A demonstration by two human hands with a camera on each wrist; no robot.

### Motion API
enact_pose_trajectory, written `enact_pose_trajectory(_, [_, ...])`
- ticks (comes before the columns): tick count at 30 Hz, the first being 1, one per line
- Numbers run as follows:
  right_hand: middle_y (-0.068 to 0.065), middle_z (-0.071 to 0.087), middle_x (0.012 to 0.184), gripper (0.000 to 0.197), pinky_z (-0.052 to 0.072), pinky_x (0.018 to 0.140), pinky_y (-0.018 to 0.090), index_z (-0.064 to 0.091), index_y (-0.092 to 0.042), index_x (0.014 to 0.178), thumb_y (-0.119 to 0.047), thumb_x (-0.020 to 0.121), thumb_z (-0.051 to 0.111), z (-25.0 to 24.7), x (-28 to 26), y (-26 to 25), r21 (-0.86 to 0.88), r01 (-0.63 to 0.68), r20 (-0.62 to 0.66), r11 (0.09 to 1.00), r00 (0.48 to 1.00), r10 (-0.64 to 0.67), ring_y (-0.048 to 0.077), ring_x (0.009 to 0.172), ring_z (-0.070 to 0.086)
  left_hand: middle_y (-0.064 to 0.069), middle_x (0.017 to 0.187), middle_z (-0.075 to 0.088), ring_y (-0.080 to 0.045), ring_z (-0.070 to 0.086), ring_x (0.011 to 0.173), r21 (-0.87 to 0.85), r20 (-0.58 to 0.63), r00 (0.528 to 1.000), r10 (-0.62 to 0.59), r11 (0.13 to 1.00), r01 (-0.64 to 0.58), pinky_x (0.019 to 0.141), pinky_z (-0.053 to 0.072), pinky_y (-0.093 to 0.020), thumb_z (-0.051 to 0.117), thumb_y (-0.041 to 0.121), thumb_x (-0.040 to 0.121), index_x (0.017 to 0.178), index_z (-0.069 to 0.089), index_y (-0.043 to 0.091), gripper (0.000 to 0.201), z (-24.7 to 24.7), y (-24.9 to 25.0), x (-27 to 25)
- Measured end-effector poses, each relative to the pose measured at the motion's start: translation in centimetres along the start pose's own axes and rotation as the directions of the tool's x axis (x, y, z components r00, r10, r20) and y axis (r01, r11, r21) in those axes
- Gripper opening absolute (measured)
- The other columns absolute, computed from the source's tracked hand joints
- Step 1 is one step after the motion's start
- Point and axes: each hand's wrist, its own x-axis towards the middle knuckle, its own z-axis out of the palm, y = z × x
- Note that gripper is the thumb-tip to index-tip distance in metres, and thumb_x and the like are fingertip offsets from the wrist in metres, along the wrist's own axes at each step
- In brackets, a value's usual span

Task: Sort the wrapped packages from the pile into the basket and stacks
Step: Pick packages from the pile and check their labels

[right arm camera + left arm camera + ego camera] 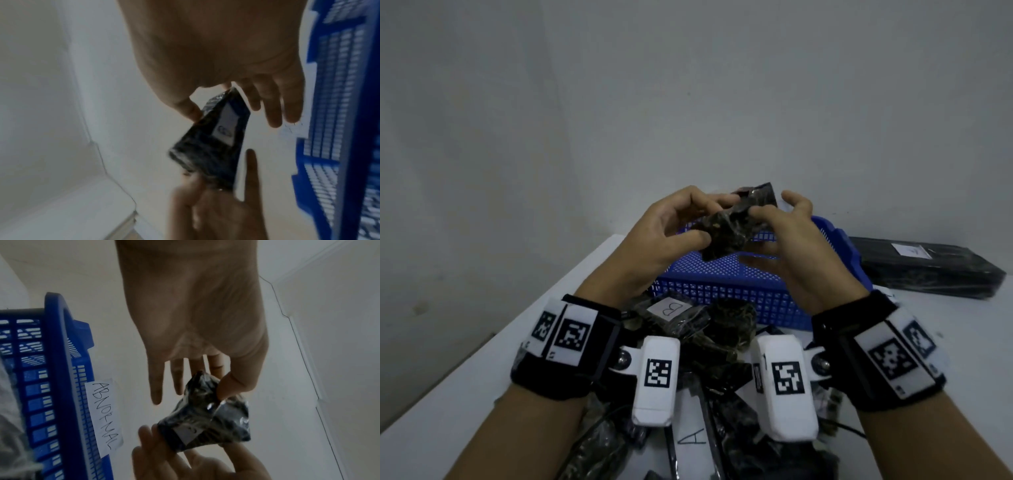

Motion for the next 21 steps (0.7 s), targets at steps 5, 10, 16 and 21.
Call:
enact_pose_trajectory(5, [0.016, 0.056, 0.131, 0.094, 0.061, 0.086, 0.040, 0.012, -0.039, 0.150, -0.012, 0.085, 0.074, 0.0, 0.2, 0.5, 0.008, 0.202, -0.134, 0.979, 0.971, -0.199, 0.031, 0.113, 0.066, 0.007, 0.131, 0.063, -0.019, 0.062, 0.119, 0.090, 0.017, 0.993, -0.118, 0.989, 0.116, 0.091, 0.055, -0.038, 0.061, 0.009, 0.086, 0.097, 0.063, 0.016, 0.013, -0.2, 0.3, -0.2])
enact_pose_trajectory(10, [0.005, 0.068, 0.113, 0.076, 0.063, 0.078, 0.042, 0.036, -0.038, 0.143, -0.002, 0.085, 0.069, -0.6, -0.2, 0.6, -0.308, 0.424, -0.022, 0.851, 0.892, -0.452, 0.015, 0.086, 0.073, -0.005, 0.121, 0.066, -0.019, 0.070, 0.104, 0.141, -0.153, 0.978, -0.142, 0.976, 0.164, 0.083, 0.061, -0.037, 0.063, 0.033, 0.091, 0.122, 0.057, 0.023, 0.033, 0.5, 1.3, 0.0])
enact_pose_trajectory(16, [-0.015, 0.056, 0.125, 0.072, 0.054, 0.084, 0.016, 0.042, -0.031, 0.143, -0.007, 0.084, 0.076, -0.3, -0.7, 0.1, -0.446, 0.570, 0.318, 0.690, 0.822, -0.473, -0.002, 0.108, 0.061, -0.007, 0.110, 0.064, -0.023, 0.074, 0.078, 0.192, -0.233, 0.968, -0.089, 0.972, 0.136, 0.062, 0.060, -0.029, 0.065, 0.017, 0.095, 0.128, 0.057, 0.026, 0.035, 0.1, 2.2, 0.0])
enact_pose_trajectory(21, [-0.015, 0.058, 0.128, 0.057, 0.058, 0.082, 0.025, 0.045, -0.039, 0.143, -0.023, 0.094, 0.070, -0.4, -1.2, -0.3, -0.393, 0.599, 0.344, 0.698, 0.799, -0.493, 0.006, 0.099, 0.065, -0.003, 0.115, 0.068, -0.028, 0.074, 0.085, 0.220, -0.217, 0.976, -0.010, 0.974, 0.059, 0.068, 0.060, -0.030, 0.064, 0.003, 0.094, 0.117, 0.065, 0.020, 0.029, -0.7, 2.3, -0.2])
